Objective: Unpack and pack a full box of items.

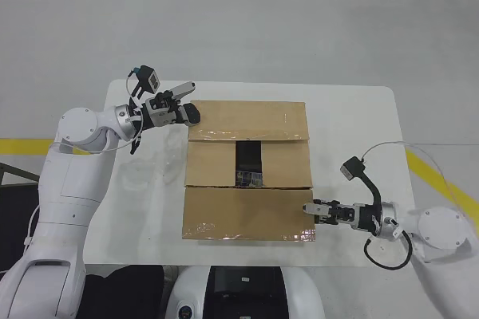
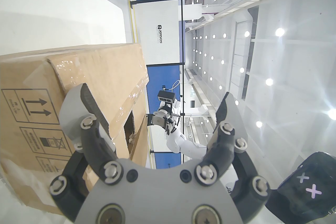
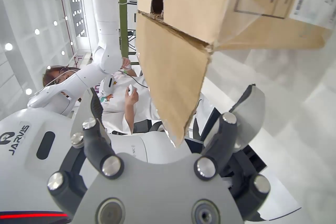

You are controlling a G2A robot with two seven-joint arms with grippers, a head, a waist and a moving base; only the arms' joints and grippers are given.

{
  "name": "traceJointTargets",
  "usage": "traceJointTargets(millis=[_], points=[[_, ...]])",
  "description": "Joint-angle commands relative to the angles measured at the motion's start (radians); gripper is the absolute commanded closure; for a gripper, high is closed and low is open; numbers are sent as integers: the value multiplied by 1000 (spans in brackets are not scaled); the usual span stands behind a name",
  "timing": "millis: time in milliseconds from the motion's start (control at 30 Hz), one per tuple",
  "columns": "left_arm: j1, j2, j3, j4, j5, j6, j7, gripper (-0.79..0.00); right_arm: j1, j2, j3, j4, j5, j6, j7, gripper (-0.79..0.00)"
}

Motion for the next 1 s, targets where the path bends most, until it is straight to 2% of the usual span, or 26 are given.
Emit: traceJointTargets(millis=[0,433,967], points=[[0,0,0,0,0,0,0,-785,6,0,4,-4,22,0,8,-785],[0,0,0,0,0,0,0,-785,25,3,23,-57,144,8,50,-785],[0,0,0,0,0,0,0,-785,84,-7,-22,-16,217,-4,-7,-785]])
